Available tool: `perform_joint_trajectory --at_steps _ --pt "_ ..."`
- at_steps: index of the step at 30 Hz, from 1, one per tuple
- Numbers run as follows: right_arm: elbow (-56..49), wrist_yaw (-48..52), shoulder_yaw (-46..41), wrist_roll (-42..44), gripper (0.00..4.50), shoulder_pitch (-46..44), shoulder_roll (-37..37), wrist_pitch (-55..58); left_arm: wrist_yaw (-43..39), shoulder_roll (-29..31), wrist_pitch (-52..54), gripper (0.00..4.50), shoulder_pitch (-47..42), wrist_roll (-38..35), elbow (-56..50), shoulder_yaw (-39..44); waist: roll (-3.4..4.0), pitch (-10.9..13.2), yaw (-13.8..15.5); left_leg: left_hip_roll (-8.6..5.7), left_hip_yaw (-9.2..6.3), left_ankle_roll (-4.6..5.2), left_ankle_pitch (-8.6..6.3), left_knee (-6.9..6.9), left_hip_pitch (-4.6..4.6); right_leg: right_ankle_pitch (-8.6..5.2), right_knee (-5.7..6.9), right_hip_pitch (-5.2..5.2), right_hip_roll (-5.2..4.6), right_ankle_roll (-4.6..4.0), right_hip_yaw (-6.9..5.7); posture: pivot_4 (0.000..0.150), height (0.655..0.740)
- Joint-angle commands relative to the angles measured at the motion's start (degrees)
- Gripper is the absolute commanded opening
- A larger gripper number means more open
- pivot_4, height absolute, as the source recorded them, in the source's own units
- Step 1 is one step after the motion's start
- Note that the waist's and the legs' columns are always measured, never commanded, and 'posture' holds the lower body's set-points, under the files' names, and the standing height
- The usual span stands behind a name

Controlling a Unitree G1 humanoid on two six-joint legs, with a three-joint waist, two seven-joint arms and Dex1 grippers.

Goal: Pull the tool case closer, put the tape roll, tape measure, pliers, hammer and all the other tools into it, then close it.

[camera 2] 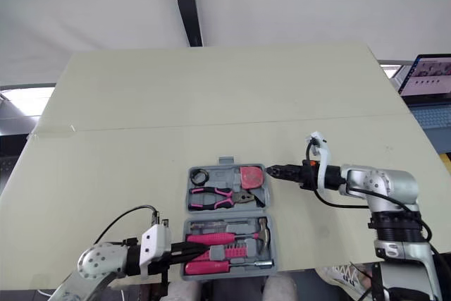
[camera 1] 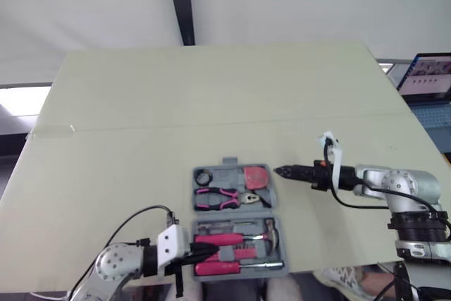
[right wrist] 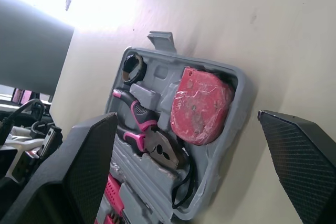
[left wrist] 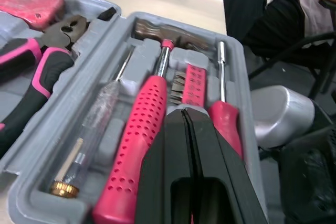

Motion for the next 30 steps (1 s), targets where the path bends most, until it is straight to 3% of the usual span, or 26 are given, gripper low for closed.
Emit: perform_joint_trajectory --at_steps 1,12,30 --pt "1.0 -1.3 -2.6 0.9 4.49 -1.3 1.1 -0.6 0.7 -0.4 -1.1 0.0 -1.1 0.6 0.4 -0.7 0.01 0.0 -0.1 0.0 0.0 0.0 0.0 0.0 0.01 0.0 0.01 0.0 0.0 0.0 0.0 0.15 0.74" --pt "5.4 -2.9 -3.2 1.0 4.49 -3.2 3.8 0.7 0.2 1.9 2.7 0.0 -0.4 0.1 -2.4 -1.5 0.05 0.0 -0.3 0.0 0.0 0.0 0.0 -0.02 0.0 0.0 0.01 -0.02 0.0 0.0 0.01 0.15 0.74" --pt "19.7 5.4 6.3 -6.1 4.49 -7.7 7.4 -6.7 1.2 3.3 5.5 0.0 0.2 1.4 -1.5 -1.7 0.09 0.0 -1.3 0.0 0.01 0.0 0.0 -0.06 0.01 0.0 0.01 -0.02 0.0 0.0 -0.01 0.15 0.74"
